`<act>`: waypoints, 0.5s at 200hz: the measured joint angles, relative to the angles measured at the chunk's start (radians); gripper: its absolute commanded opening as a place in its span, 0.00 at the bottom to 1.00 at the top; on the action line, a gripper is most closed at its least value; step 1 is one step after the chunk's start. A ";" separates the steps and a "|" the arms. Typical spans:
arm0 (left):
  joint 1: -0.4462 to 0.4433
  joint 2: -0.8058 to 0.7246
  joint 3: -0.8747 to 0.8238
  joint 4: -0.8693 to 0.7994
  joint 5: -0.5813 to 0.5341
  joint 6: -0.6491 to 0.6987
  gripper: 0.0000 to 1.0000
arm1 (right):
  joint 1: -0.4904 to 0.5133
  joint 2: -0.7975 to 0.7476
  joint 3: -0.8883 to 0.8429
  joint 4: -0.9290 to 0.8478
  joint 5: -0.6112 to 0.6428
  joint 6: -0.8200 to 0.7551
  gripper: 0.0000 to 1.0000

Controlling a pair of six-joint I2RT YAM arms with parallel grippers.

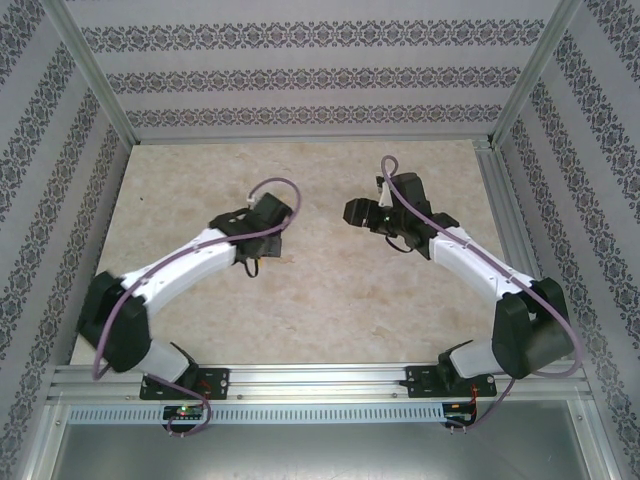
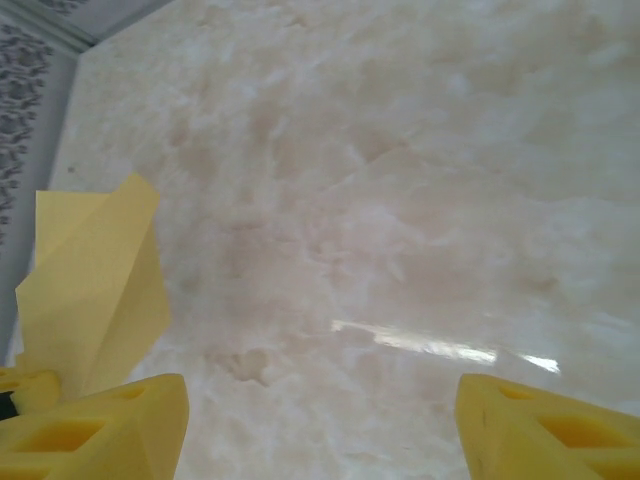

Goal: Fold a paper plane with a square sheet of paper (pick it up from the middle)
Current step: Turn over the paper at the center of the table.

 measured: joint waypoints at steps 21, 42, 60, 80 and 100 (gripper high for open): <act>-0.058 0.166 0.092 -0.100 -0.141 -0.007 0.12 | 0.000 -0.011 -0.026 -0.014 0.043 -0.003 0.71; -0.101 0.294 0.169 -0.154 -0.224 -0.014 0.15 | -0.007 -0.021 -0.042 -0.019 0.065 -0.003 0.71; -0.131 0.381 0.230 -0.182 -0.262 -0.025 0.18 | -0.015 -0.030 -0.054 -0.018 0.079 0.000 0.71; -0.155 0.451 0.277 -0.190 -0.277 -0.034 0.23 | -0.032 -0.048 -0.074 -0.018 0.088 0.005 0.71; -0.171 0.494 0.297 -0.190 -0.268 -0.036 0.28 | -0.050 -0.070 -0.097 -0.018 0.100 0.013 0.71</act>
